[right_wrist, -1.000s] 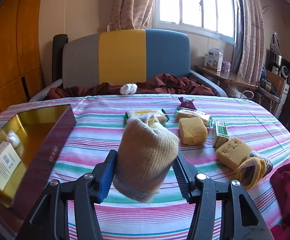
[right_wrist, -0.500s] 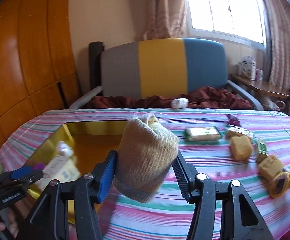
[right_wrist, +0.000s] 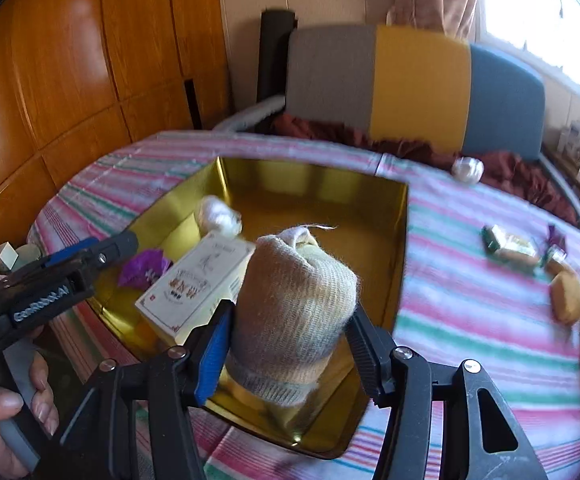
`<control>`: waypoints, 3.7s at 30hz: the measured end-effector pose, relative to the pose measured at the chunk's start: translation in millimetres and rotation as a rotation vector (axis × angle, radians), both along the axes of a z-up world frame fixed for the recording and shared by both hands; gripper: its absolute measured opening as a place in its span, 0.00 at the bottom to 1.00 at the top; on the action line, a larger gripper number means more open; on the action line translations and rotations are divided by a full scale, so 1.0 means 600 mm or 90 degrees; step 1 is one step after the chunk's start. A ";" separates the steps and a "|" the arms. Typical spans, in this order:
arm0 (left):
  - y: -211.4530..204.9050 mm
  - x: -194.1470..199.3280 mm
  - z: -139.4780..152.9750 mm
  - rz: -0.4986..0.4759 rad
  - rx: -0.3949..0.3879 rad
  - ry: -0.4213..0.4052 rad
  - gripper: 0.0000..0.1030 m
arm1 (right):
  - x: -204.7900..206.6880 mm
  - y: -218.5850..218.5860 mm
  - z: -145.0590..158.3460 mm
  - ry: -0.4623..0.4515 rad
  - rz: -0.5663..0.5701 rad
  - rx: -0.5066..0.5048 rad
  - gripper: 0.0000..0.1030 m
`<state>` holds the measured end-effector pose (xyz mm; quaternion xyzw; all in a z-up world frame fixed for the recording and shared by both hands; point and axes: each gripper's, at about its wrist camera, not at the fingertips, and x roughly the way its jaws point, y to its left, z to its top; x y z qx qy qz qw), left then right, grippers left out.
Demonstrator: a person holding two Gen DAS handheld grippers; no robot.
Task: Organize objects
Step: 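Carry the beige sock into the tray and open the right tool, then reach to the WEIDAN cracker packet and grasp it with the right tool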
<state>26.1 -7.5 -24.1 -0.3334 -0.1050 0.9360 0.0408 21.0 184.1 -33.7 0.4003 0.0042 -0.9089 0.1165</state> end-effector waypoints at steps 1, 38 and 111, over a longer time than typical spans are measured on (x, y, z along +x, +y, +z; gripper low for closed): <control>0.000 0.001 0.001 -0.001 0.001 0.002 0.63 | -0.007 -0.001 -0.007 -0.019 -0.002 -0.006 0.55; 0.057 0.020 0.002 -0.077 0.001 -0.003 0.63 | 0.015 0.100 0.035 0.038 -0.117 -0.066 0.66; 0.494 -0.269 0.100 -0.378 -0.103 -0.016 0.63 | -0.203 0.475 -0.107 -0.042 -0.307 0.025 0.49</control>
